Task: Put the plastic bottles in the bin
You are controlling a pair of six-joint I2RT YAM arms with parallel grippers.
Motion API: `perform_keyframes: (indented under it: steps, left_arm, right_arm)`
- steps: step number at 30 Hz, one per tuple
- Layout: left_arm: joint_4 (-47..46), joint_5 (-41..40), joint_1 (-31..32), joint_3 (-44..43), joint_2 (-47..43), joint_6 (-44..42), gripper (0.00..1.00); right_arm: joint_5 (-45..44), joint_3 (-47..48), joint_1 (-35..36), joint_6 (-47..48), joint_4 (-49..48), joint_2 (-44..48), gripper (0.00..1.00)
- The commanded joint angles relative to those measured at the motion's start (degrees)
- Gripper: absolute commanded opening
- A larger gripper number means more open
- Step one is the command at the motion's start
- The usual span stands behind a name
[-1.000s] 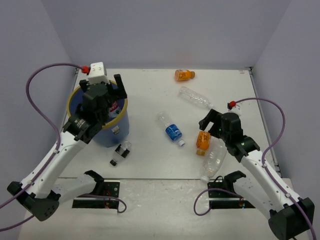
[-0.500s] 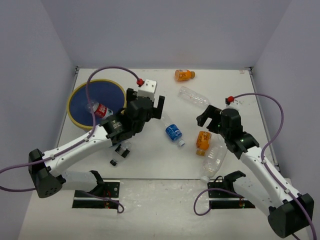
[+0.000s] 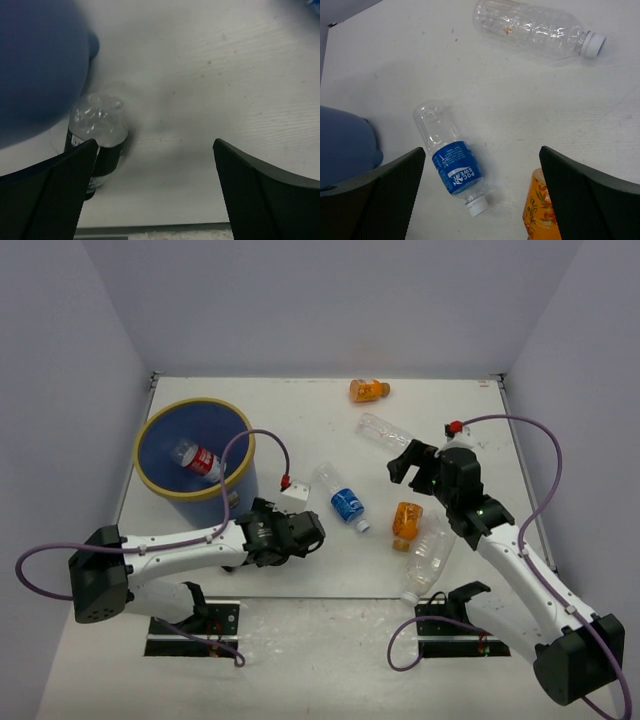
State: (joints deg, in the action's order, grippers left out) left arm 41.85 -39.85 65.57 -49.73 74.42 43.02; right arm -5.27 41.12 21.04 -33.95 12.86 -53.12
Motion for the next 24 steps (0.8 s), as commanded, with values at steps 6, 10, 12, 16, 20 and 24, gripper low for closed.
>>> perform_keyframes:
  steps: [6, 10, 12, 16, 20, 24]
  left_arm:
    - [20.4, -7.9, 1.7, 5.0, 5.9, 29.3, 1.0]
    - [21.4, -11.0, 1.0, 5.1, 4.2, 34.2, 1.0]
    - [18.7, -10.3, -0.8, 6.1, 2.9, 31.8, 1.0]
    - [16.8, -8.2, -2.4, 6.7, 2.8, 28.7, 1.0]
    - [16.0, -5.5, -2.5, 6.7, 5.5, 28.7, 1.0]
    - [17.9, -3.8, -2.5, 5.6, 10.2, 31.2, 1.0]
  right_arm:
    - [0.4, -0.7, -0.1, 1.7, -4.0, -0.1, 0.99]
    - [1.4, -1.6, -0.2, 1.6, -4.9, 0.4, 0.99]
    - [1.2, -1.7, -0.1, 1.6, -4.8, 0.5, 0.99]
    - [0.4, -1.9, -0.1, 1.4, -4.3, 1.2, 0.99]
    - [0.7, -2.2, -0.1, 1.6, -4.0, 2.3, 0.99]
    - [1.9, -2.6, -0.1, 1.6, -4.0, 3.9, 0.99]
